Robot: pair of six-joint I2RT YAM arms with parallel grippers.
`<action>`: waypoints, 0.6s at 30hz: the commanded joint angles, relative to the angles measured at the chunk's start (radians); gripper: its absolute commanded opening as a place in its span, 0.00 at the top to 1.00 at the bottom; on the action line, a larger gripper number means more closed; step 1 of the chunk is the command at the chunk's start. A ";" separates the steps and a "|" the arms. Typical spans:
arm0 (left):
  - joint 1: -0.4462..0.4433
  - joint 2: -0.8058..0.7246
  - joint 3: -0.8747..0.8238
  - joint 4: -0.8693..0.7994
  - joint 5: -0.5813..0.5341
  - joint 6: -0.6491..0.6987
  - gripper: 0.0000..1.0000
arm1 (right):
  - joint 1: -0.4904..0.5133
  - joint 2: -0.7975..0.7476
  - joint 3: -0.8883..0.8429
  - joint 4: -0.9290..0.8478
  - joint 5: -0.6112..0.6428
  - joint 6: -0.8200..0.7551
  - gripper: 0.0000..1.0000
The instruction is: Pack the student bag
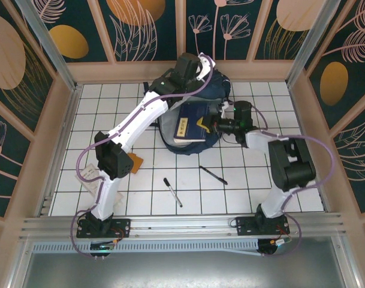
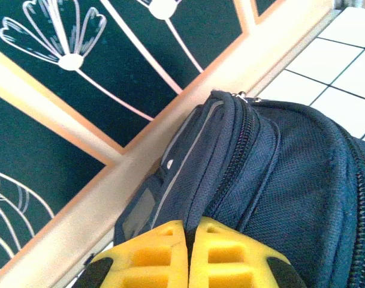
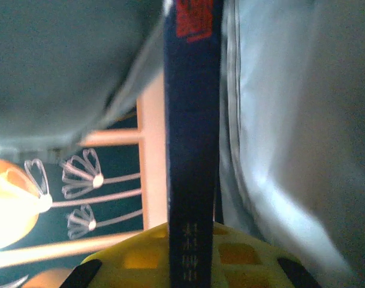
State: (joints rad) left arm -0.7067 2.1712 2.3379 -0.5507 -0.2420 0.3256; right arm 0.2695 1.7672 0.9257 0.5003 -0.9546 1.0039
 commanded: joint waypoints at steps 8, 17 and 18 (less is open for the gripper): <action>-0.063 -0.008 0.096 0.104 -0.004 -0.035 1.00 | 0.020 0.324 0.280 0.097 0.292 -0.021 0.97; -0.063 0.010 0.083 0.106 -0.021 -0.071 1.00 | -0.036 0.271 0.322 -0.247 0.508 -0.201 0.65; -0.063 0.011 0.083 0.112 -0.019 -0.077 1.00 | -0.040 0.268 0.327 -0.277 0.503 -0.223 0.64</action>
State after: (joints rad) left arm -0.7662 2.1933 2.3581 -0.5587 -0.2436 0.2783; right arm 0.2543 2.0903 1.2160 0.3553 -0.5304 0.8764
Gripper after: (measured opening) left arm 0.017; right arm 0.350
